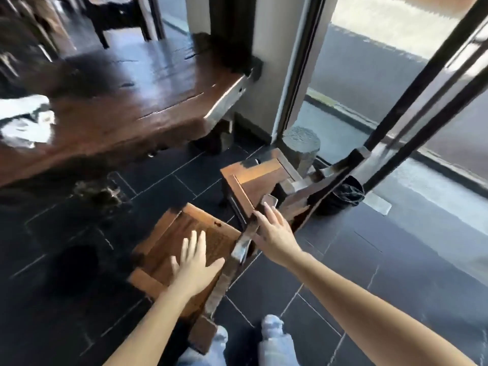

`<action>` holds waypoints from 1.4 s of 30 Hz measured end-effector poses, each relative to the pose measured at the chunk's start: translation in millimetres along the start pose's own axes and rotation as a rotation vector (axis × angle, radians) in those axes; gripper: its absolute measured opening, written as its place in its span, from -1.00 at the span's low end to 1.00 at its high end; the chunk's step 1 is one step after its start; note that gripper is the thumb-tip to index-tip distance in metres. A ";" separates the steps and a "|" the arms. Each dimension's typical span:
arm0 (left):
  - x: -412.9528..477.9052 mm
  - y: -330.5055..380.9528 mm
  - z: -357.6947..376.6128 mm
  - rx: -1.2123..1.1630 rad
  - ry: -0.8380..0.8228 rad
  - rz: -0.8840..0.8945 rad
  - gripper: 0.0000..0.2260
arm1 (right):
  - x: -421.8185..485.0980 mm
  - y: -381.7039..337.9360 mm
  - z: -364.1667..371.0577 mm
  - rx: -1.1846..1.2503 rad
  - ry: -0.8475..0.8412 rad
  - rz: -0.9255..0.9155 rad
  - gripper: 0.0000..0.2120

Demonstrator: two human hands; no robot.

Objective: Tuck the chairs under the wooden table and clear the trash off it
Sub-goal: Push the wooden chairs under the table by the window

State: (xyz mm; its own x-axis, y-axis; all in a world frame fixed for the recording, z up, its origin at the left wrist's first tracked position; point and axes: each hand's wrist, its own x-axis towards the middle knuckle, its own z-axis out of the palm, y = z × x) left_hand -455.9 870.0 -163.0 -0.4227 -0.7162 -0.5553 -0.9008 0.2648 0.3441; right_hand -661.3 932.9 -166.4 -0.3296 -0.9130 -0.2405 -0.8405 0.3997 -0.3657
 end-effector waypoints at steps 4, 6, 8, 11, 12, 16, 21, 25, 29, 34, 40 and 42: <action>-25.1 -0.1 43.7 -0.150 0.031 -0.275 -0.31 | 32.9 -2.6 15.8 -0.063 -0.196 -0.149 -0.44; -41.3 -8.2 71.7 -0.176 0.059 -0.449 -0.36 | 39.7 0.5 18.5 -0.096 -0.262 -0.248 -0.46; -59.8 -12.9 97.4 -0.309 0.141 -0.616 -0.52 | 48.3 14.1 18.0 -0.125 -0.320 -0.295 -0.46; -72.3 0.3 117.8 -0.627 0.422 -0.719 -0.76 | 66.4 44.6 13.6 -0.317 -0.299 -0.403 -0.49; -71.0 4.8 119.9 -0.720 0.513 -0.743 -0.81 | 71.6 53.6 12.3 -0.385 -0.288 -0.454 -0.51; -58.0 11.6 129.1 -0.910 0.776 -0.837 -0.90 | 81.3 63.7 8.6 -0.460 -0.185 -0.597 -0.61; -49.8 17.3 122.3 -0.909 0.883 -0.988 -0.89 | 115.1 61.0 2.2 -0.533 -0.162 -0.572 -0.50; -45.4 13.3 126.7 -0.852 0.878 -1.012 -0.84 | 134.0 65.0 0.9 -0.618 -0.291 -0.577 -0.47; -33.6 12.1 116.4 -0.868 0.898 -1.018 -0.85 | 149.7 65.5 4.8 -0.637 -0.255 -0.553 -0.44; -17.9 -18.8 94.6 -0.804 0.905 -0.963 -0.85 | 165.5 40.8 7.0 -0.590 -0.268 -0.590 -0.55; 13.7 -82.4 43.4 -0.723 0.890 -0.915 -0.86 | 193.6 -8.7 17.2 -0.498 -0.328 -0.500 -0.58; 27.3 -104.5 25.2 -0.697 0.867 -0.892 -0.84 | 206.1 -23.2 20.9 -0.495 -0.337 -0.481 -0.55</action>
State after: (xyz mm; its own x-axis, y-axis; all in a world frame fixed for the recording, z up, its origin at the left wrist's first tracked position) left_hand -375.9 839.0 -233.1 0.6730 -0.7008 -0.2368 -0.4891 -0.6617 0.5682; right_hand -700.8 737.1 -226.3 0.2037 -0.8711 -0.4469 -0.9788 -0.1913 -0.0731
